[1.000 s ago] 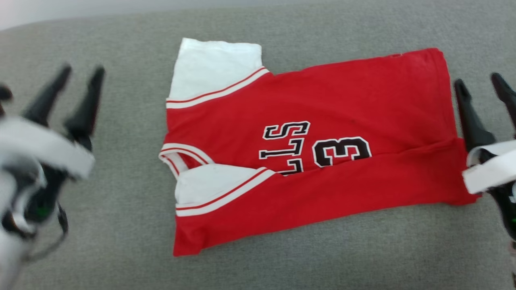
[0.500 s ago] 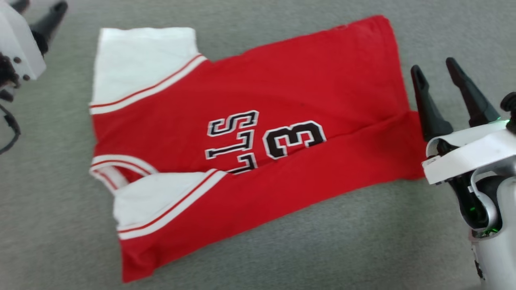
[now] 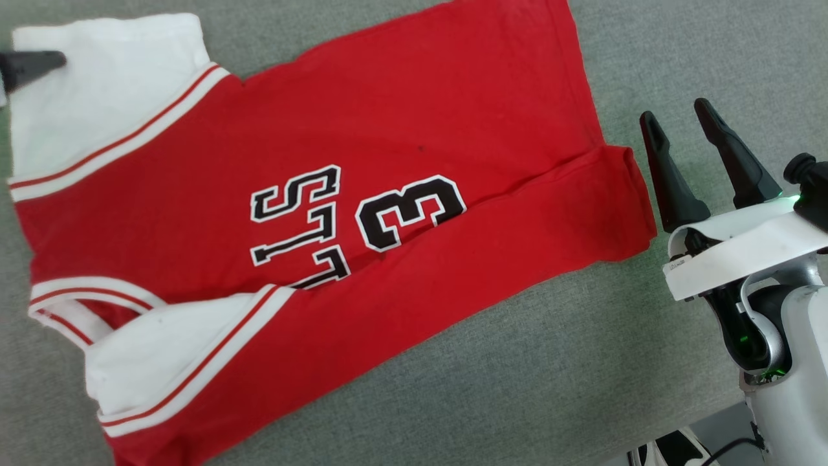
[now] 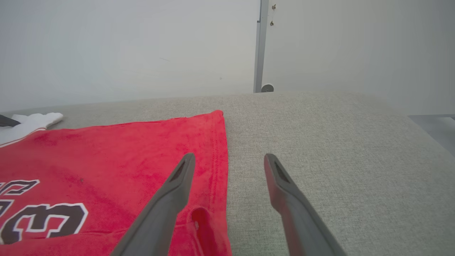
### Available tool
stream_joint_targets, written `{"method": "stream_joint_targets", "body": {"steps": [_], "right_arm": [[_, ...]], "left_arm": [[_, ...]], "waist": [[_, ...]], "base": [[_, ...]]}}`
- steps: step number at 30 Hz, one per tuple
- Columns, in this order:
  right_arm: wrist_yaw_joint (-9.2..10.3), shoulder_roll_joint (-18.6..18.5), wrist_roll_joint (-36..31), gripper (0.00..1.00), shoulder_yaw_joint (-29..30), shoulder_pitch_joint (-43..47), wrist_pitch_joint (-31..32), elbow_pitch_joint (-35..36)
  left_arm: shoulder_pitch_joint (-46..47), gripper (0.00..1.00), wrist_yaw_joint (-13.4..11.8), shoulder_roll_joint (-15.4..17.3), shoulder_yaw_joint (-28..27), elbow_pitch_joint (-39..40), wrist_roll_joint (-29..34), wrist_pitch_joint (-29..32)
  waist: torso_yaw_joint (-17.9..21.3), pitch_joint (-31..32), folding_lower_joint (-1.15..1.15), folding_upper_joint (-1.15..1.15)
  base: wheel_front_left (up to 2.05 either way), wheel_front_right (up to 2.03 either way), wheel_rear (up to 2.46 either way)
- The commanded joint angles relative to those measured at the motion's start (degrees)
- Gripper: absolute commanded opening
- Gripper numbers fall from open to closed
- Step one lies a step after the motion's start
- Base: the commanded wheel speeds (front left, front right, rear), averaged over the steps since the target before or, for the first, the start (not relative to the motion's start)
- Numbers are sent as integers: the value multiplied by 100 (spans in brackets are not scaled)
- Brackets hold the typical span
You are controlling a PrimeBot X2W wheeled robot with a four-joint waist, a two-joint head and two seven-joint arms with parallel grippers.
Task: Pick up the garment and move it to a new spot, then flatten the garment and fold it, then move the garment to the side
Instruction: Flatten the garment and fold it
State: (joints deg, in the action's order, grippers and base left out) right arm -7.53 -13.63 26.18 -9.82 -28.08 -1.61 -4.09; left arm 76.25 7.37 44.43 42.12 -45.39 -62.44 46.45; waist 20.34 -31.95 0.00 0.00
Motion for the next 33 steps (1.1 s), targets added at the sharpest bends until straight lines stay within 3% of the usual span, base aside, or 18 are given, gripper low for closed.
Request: {"method": "stream_joint_targets", "body": {"steps": [1,3,4,5,6,9,14,23,33], "right_arm": [[10,-13,30,100,9,-36,-42,-8],[10,-17,41,100,-9,-82,-14,-19],[10,-26,48,100,-27,-123,0,-11],[10,-46,52,100,-69,-168,32,1],[10,-71,58,100,-109,-223,86,4],[10,-170,132,100,-298,-516,489,-71],[10,-423,440,100,-735,-1462,1728,-434],[10,-795,985,100,-1114,-3324,3804,-1770],[10,-872,893,100,-1317,-4339,4541,-3039]], "left_arm": [[-148,100,17,-124,175,-6,-68,185],[-126,100,18,-154,250,43,-92,214],[-120,68,19,-186,282,66,-129,231],[-129,14,22,-209,333,115,-143,253],[-134,0,23,-217,374,142,-163,265],[-84,0,20,-171,484,179,-163,258],[32,0,21,-268,608,365,-276,136],[377,0,22,-447,909,785,-475,-38],[680,0,18,-542,1280,1027,-748,-291]], "waist": [[99,-141,0,0],[79,-159,0,0],[62,-169,0,0],[45,-175,0,0],[28,-179,0,0],[-21,-197,0,0],[-207,-271,0,0],[-719,-512,0,0],[-1108,-713,0,0]], "base": [[0,0,0],[0,0,0],[0,0,0],[0,0,0],[0,0,0],[0,0,0],[0,0,0],[0,0,0],[0,0,0]]}}
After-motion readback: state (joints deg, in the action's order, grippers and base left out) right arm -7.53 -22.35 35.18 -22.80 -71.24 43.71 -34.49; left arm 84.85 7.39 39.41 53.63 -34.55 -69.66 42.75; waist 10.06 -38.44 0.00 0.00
